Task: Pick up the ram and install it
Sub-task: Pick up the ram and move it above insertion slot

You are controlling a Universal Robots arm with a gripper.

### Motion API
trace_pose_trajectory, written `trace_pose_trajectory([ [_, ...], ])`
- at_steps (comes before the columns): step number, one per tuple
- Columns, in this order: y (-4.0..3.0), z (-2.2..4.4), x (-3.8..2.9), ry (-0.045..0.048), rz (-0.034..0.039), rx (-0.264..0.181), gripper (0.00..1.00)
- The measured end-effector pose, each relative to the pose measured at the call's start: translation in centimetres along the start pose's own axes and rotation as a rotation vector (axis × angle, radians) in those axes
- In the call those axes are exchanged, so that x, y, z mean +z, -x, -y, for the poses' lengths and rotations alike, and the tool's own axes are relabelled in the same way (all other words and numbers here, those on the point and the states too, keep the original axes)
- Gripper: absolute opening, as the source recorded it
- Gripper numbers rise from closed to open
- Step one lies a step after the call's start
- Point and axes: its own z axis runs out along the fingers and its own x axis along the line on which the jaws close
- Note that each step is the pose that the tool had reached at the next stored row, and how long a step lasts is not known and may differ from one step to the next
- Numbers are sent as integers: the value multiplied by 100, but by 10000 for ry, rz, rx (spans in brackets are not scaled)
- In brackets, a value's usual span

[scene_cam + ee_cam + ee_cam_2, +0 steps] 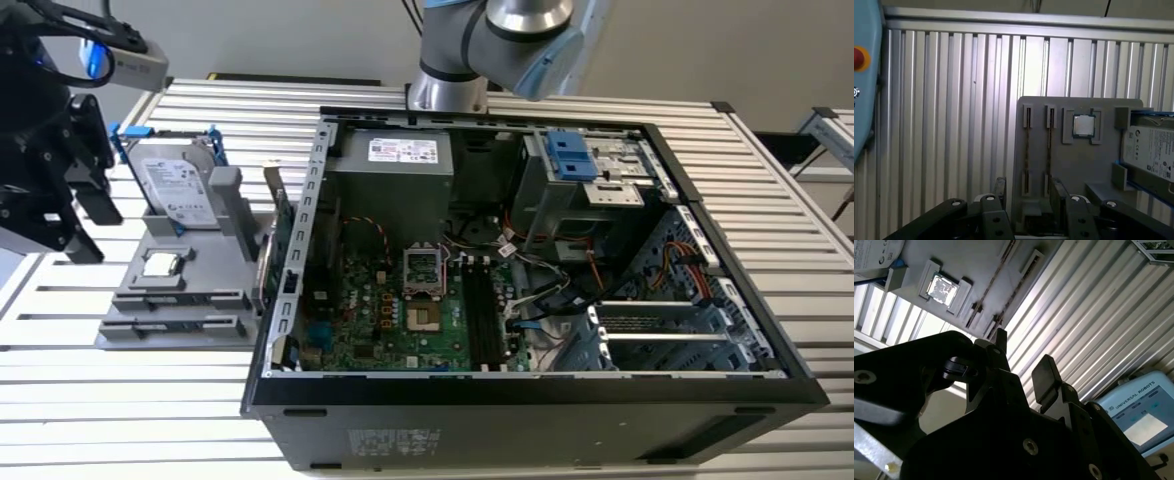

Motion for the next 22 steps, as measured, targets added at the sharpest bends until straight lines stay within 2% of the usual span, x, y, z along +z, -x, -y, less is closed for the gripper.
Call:
trace_pose_trajectory([
  [22, 25, 2, 158, -4, -28, 0, 100],
])
